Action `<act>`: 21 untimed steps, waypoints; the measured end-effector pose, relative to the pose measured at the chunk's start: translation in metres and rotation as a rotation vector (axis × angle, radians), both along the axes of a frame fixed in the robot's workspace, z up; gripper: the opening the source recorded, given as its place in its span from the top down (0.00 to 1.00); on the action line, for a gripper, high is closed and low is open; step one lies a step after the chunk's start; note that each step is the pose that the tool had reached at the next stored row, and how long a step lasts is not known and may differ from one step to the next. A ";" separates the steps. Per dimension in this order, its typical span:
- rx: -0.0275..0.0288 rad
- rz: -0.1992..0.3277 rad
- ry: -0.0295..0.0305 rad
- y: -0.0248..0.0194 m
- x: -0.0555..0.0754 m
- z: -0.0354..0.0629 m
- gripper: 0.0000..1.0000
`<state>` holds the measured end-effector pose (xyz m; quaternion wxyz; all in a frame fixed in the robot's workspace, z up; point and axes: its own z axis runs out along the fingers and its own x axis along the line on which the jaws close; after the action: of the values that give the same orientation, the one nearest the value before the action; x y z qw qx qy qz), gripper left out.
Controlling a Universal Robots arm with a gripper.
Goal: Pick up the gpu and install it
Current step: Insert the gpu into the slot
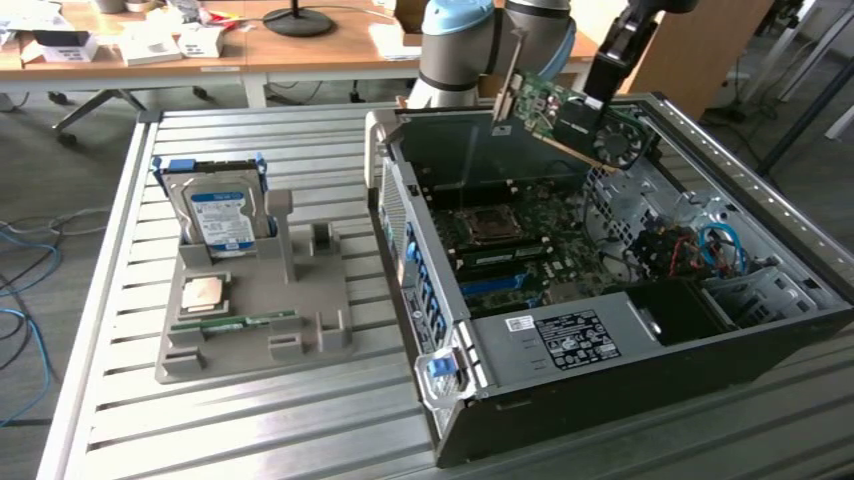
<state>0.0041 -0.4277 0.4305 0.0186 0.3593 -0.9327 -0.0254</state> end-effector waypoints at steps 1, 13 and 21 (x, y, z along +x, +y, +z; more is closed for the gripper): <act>-0.0001 0.007 0.0000 0.0000 0.000 0.0000 0.74; 0.0000 0.091 0.0000 0.0000 0.000 -0.0008 0.74; 0.0000 0.146 0.0000 0.0000 0.000 -0.0013 0.74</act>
<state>0.0041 -0.4277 0.4292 0.0204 0.4261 -0.9041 -0.0240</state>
